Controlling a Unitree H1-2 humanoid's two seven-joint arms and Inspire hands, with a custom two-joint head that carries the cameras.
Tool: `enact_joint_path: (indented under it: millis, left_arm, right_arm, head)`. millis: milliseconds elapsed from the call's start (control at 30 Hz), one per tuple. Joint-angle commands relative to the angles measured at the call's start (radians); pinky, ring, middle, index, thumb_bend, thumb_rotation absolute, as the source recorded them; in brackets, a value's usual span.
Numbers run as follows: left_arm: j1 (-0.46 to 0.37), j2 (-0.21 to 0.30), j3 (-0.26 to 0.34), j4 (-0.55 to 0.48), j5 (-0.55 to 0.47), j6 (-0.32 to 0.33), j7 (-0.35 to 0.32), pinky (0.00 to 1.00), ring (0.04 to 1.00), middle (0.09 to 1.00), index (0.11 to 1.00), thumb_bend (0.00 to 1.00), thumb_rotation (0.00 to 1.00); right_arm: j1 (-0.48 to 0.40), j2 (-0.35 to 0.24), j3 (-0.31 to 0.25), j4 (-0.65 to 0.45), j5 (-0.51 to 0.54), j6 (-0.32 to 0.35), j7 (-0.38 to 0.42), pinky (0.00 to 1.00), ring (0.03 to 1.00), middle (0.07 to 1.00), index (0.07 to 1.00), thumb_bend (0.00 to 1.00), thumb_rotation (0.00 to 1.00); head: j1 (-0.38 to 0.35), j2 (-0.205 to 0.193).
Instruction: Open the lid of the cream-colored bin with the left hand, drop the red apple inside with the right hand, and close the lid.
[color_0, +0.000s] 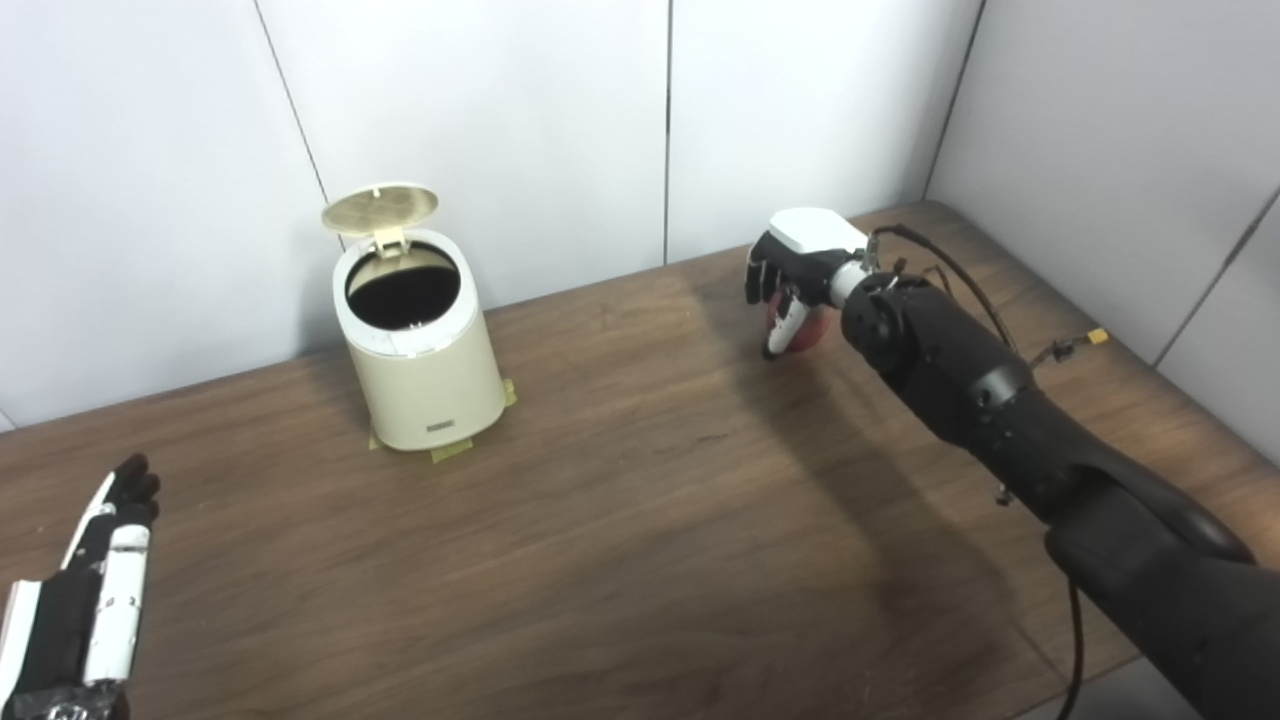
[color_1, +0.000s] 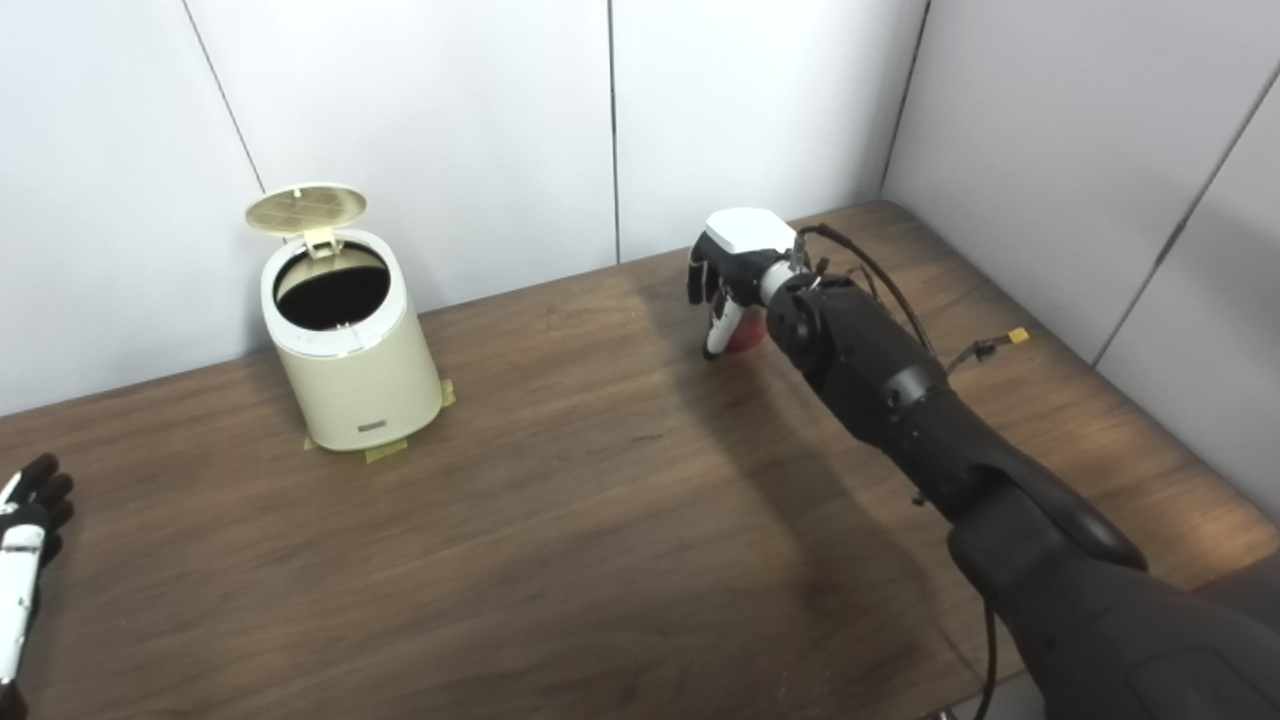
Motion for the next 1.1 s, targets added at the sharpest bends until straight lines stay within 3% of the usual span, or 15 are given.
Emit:
enact_joint_path:
  millis: [0, 133, 467, 733, 967, 1000, 1067]
  left_arm:
    - [-0.027, 0.005, 0.001, -0.035, 0.003, -0.007, 0.003, 1.00, 0.960, 0.960, 0.973, 0.25, 0.98]
    - [-0.027, 0.006, 0.000, -0.033, 0.000, -0.008, 0.003, 1.00, 0.963, 0.961, 0.970, 0.23, 1.00]
    - [-0.028, -0.003, 0.007, -0.041, 0.051, -0.006, -0.019, 1.00, 0.973, 0.960, 0.948, 0.27, 1.00]
    - [-0.032, -0.024, 0.020, -0.039, 0.070, -0.006, -0.041, 1.00, 0.961, 0.952, 0.939, 0.21, 1.00]
    - [-0.035, -0.033, 0.010, -0.026, 0.097, -0.006, -0.043, 1.00, 0.976, 0.961, 0.944, 0.20, 1.00]
    - [-0.035, -0.036, 0.011, -0.024, 0.099, -0.006, -0.042, 1.00, 0.982, 0.964, 0.944, 0.20, 1.00]
    - [-0.036, -0.038, 0.010, -0.020, 0.102, -0.007, -0.040, 1.00, 0.986, 0.965, 0.946, 0.20, 1.00]
  right_arm:
    - [-0.044, -0.028, -0.026, -0.003, 0.009, -0.025, -0.043, 0.46, 0.440, 0.523, 0.458, 0.52, 0.00]
    - [-0.031, -0.028, -0.035, -0.036, 0.014, -0.008, -0.027, 0.36, 0.436, 0.512, 0.454, 0.50, 0.00]
    - [-0.028, -0.022, -0.046, -0.032, 0.027, -0.016, -0.044, 0.37, 0.453, 0.509, 0.457, 0.50, 0.00]
    - [-0.034, -0.026, -0.042, -0.041, 0.021, -0.040, -0.055, 0.36, 0.444, 0.512, 0.493, 0.50, 0.00]
    - [-0.049, -0.007, -0.080, -0.055, 0.053, -0.027, -0.064, 0.54, 0.453, 0.497, 0.496, 0.52, 0.00]
    - [-0.050, -0.006, -0.085, -0.068, 0.057, -0.019, -0.055, 0.53, 0.450, 0.496, 0.501, 0.52, 0.00]
    - [-0.053, -0.008, -0.090, -0.098, 0.065, 0.004, -0.022, 0.52, 0.544, 0.495, 0.494, 0.53, 0.00]
  head:
    - [0.000, 0.000]
    - [0.002, 0.002]
    - [0.005, 0.003]
    - [0.006, 0.005]
    - [0.005, 0.004]
    - [0.005, 0.004]
    - [0.004, 0.003]
